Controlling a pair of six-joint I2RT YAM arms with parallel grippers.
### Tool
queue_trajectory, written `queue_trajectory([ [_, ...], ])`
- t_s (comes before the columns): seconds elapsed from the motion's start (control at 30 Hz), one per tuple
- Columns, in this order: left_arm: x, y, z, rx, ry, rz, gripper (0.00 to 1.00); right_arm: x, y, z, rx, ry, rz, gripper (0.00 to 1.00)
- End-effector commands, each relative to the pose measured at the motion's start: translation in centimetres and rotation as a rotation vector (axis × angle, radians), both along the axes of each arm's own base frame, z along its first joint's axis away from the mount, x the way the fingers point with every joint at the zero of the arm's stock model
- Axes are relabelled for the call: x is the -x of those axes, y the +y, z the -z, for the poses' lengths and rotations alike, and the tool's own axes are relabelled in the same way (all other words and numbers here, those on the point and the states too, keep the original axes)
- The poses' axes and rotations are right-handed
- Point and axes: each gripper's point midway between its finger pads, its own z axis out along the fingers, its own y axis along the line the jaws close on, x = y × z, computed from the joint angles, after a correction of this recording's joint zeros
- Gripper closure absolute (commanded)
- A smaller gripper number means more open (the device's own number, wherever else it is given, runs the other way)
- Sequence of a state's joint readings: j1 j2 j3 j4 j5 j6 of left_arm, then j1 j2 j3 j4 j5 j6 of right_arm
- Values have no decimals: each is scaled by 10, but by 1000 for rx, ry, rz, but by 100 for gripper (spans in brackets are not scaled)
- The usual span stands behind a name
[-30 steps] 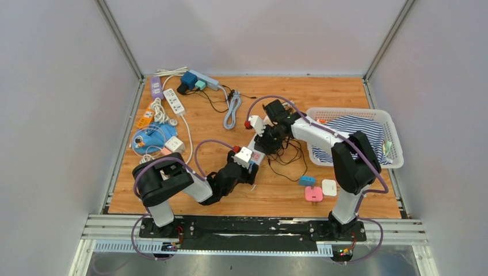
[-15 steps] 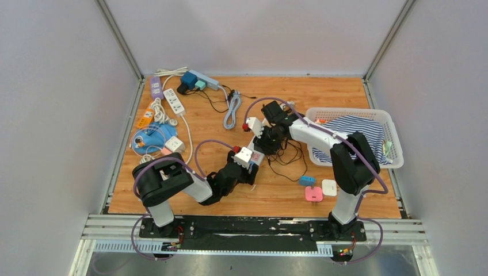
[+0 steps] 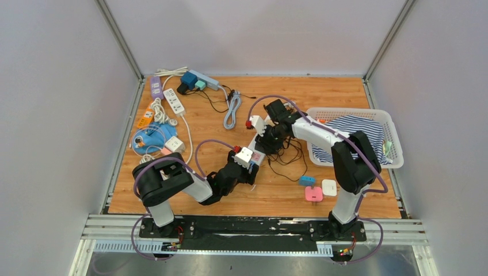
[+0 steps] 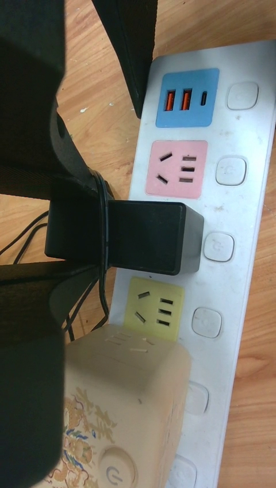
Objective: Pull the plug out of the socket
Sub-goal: Remove the plug from the socket.
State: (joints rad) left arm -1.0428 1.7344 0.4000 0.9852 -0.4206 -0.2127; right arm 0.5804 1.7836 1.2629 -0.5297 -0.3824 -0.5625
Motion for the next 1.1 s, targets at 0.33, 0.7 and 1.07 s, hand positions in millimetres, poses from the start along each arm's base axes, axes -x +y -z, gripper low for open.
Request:
queue_trajectory([
  [0.33, 7, -11, 5, -27, 0, 83, 100, 54, 22, 2, -46, 153, -135, 100],
  [0.7, 8, -12, 5, -24, 3, 90, 100, 50, 12, 1, -83, 193, -95, 100],
  [1.07, 6, -12, 5, -29, 0, 84, 100, 82, 40, 5, -32, 182, -246, 100],
])
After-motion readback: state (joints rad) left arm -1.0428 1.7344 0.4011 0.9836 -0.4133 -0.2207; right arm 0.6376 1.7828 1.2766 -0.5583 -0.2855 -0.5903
